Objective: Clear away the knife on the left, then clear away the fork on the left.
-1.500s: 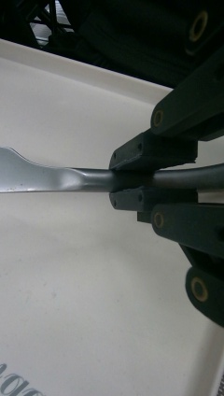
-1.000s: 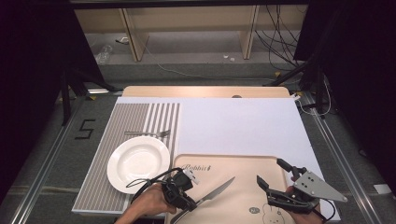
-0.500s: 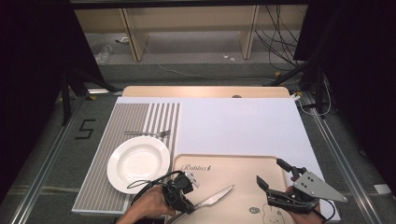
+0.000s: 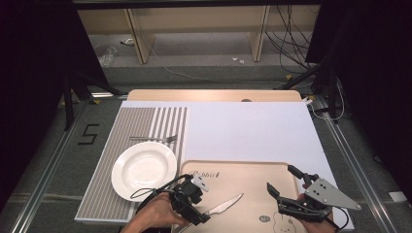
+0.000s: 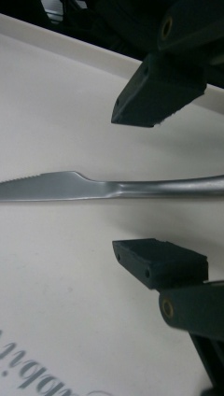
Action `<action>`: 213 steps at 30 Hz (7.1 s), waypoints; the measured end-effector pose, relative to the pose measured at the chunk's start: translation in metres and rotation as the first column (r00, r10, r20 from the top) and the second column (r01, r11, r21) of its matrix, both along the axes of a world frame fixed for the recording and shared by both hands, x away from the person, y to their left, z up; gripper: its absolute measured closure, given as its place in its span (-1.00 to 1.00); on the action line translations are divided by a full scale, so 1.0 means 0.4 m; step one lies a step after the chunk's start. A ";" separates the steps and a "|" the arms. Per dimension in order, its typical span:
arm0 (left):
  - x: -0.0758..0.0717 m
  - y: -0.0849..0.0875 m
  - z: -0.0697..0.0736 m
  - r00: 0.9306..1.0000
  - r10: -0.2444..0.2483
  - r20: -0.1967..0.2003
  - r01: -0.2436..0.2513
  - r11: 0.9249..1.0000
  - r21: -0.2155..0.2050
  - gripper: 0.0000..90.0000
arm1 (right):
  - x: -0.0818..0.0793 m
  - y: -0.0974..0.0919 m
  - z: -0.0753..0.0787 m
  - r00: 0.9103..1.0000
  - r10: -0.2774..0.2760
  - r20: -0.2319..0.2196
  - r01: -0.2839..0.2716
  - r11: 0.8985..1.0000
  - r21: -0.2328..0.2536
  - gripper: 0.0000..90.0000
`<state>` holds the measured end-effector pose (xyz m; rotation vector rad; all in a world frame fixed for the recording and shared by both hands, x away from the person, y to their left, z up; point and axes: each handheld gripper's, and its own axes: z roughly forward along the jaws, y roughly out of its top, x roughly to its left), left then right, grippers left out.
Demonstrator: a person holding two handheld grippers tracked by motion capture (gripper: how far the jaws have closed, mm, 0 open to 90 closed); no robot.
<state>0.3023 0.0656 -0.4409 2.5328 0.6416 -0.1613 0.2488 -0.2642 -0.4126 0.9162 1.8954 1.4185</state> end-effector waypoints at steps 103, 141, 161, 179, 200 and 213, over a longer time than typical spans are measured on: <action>0.061 0.081 -0.063 0.988 0.098 0.122 -0.109 0.990 0.086 0.99 | -0.002 0.004 -0.001 1.000 0.007 0.006 -0.007 1.000 -0.010 -0.58; 0.098 0.170 0.066 0.944 0.312 0.106 -0.291 0.940 -0.178 -0.37 | -0.004 0.005 0.000 1.000 0.013 0.005 -0.013 1.000 -0.011 -0.58; 0.122 0.253 0.119 0.901 0.406 0.153 -0.359 0.896 -0.263 -0.46 | -0.002 0.003 0.000 1.000 0.018 0.011 -0.018 1.000 -0.006 -0.58; 0.152 0.310 0.138 0.870 0.465 0.164 -0.412 0.868 -0.279 -0.48 | 0.002 0.000 -0.004 1.000 0.021 0.007 -0.021 1.000 -0.004 -0.58; 0.185 0.371 0.137 0.834 0.518 0.188 -0.466 0.845 -0.263 -0.49 | 0.000 0.000 -0.004 1.000 0.018 -0.003 -0.018 1.000 -0.007 -0.58; 0.250 0.395 0.124 0.833 0.499 0.239 -0.452 0.863 -0.225 -0.47 | 0.003 0.006 -0.004 1.000 0.014 -0.001 -0.014 1.000 -0.009 -0.58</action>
